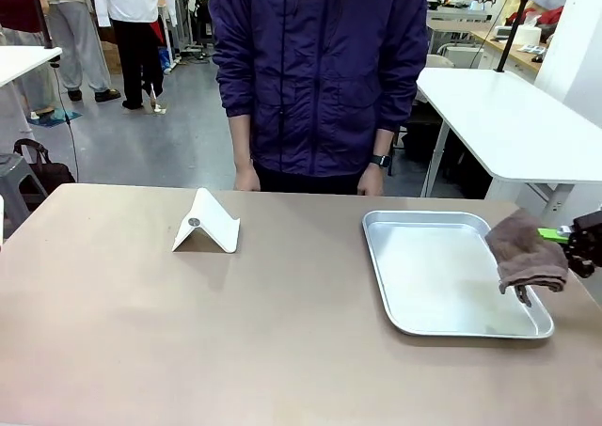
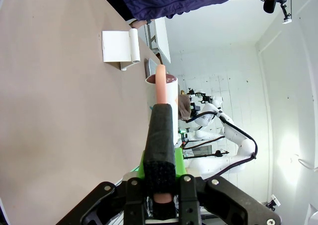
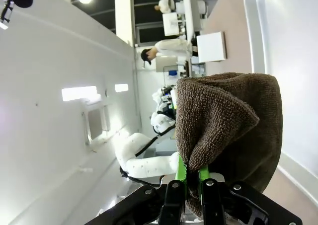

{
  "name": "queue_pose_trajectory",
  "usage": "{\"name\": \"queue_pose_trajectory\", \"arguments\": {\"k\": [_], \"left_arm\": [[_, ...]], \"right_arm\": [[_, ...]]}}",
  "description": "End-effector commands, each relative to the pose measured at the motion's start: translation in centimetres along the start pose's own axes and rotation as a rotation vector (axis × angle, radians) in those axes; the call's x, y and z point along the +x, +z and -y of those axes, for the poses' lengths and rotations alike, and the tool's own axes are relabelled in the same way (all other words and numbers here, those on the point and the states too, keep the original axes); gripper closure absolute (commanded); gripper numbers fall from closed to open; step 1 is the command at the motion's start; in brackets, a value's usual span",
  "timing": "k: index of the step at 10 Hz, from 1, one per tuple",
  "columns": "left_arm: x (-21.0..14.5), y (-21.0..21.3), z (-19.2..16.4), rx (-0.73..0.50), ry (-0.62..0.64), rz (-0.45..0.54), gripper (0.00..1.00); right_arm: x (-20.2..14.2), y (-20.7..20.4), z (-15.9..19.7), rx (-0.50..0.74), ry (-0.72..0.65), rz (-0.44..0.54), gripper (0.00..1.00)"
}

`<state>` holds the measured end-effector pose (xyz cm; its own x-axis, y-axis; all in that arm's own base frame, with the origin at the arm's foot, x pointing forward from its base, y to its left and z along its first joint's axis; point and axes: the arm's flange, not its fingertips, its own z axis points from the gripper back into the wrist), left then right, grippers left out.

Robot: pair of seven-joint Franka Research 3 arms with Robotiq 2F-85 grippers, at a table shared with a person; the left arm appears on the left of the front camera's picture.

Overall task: Clean the surface of the table.
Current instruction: Clean the area not pointed to by the person.

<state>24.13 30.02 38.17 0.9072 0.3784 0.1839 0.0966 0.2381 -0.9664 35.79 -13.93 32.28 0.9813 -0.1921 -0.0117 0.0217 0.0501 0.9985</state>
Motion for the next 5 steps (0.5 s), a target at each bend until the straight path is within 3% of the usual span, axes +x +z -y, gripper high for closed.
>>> {"name": "queue_pose_trajectory", "arguments": {"k": [1, 5], "left_arm": [[-0.25, -0.06, 0.29, -0.003, -0.001, -0.009, 0.78], [-0.25, -0.06, 0.29, -0.003, -0.001, -0.009, 0.78]], "right_arm": [[0.16, 1.51, 0.27, 0.038, -0.005, 0.023, 0.9], [-0.25, 1.67, 1.15, 0.018, -0.03, 0.038, 0.9]]}}
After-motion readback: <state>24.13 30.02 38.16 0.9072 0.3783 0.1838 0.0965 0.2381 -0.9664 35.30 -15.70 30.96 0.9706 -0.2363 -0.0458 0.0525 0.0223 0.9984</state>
